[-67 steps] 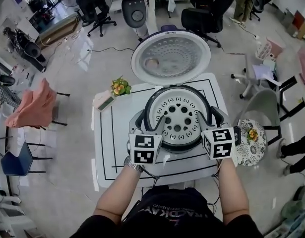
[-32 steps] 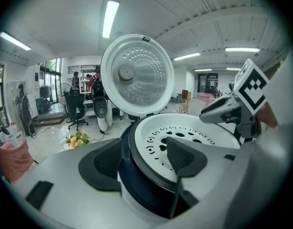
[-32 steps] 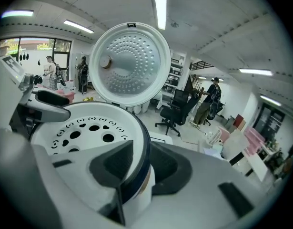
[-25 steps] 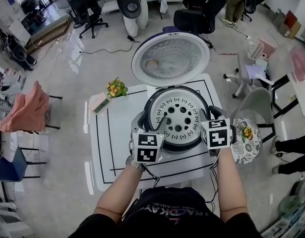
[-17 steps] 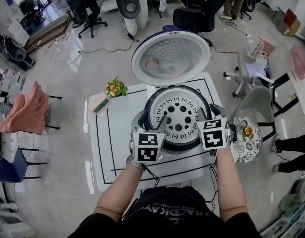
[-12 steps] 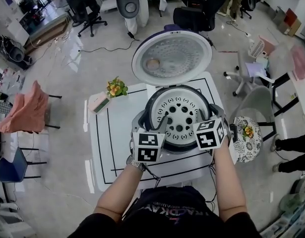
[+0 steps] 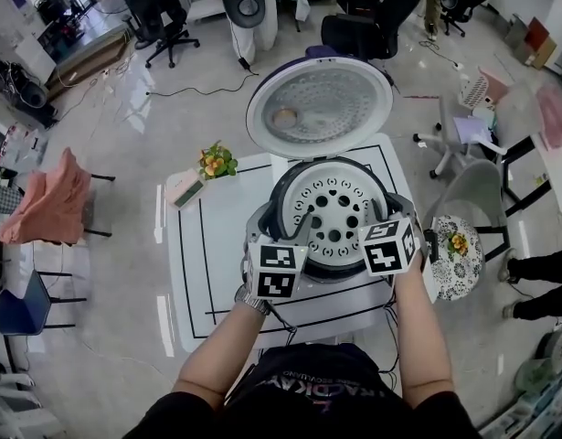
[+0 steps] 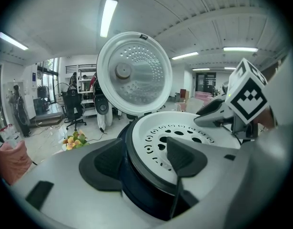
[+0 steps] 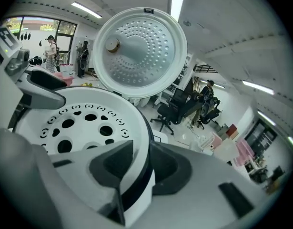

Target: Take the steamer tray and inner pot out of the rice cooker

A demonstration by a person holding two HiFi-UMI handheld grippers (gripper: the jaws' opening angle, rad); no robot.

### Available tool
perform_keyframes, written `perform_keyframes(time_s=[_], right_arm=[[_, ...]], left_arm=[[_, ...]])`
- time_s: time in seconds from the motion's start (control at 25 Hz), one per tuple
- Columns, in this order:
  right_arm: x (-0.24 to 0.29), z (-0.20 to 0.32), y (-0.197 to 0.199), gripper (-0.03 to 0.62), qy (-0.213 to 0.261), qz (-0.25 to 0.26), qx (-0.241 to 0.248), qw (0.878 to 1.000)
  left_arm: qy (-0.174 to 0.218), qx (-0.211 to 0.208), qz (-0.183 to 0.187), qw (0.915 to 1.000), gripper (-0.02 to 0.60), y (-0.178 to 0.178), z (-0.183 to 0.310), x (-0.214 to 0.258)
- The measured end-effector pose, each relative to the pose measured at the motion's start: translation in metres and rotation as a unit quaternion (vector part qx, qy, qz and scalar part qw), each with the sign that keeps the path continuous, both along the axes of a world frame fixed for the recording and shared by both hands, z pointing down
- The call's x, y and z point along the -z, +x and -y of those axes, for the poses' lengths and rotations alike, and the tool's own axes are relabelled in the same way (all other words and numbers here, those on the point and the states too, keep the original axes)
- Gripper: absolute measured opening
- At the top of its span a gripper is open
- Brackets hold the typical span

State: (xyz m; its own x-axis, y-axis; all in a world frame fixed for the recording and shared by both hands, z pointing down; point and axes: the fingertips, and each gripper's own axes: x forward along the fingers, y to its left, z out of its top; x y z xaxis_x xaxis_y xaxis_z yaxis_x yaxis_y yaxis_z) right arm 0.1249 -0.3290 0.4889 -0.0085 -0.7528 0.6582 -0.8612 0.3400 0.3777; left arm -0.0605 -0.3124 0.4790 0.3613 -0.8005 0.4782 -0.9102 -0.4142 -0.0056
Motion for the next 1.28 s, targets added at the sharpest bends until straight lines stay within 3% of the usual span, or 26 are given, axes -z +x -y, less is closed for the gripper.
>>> perform_keyframes(time_s=[0.36,0.56,0.88,1.28], right_arm=[[0.026,-0.002,-0.012,0.083,0.055,0.024,0.000,0.998],[0.029,-0.001,-0.006,0.074,0.073,0.083,-0.017,0.994],[0.036,-0.001,0.015,0.059,0.067,0.193,-0.064,0.977],[0.042,-0.007,0.028,0.058,0.083,0.215,-0.075,0.970]], left_arm=[[0.013,0.009,0.000,0.9999,0.288,-0.012,-0.002,0.004],[0.024,0.010,0.002,0.9997,0.288,-0.008,-0.004,0.005],[0.040,-0.012,-0.008,0.9991,0.287,0.000,-0.005,0.027],[-0.009,-0.013,-0.028,0.9995,0.190,0.018,-0.006,0.022]])
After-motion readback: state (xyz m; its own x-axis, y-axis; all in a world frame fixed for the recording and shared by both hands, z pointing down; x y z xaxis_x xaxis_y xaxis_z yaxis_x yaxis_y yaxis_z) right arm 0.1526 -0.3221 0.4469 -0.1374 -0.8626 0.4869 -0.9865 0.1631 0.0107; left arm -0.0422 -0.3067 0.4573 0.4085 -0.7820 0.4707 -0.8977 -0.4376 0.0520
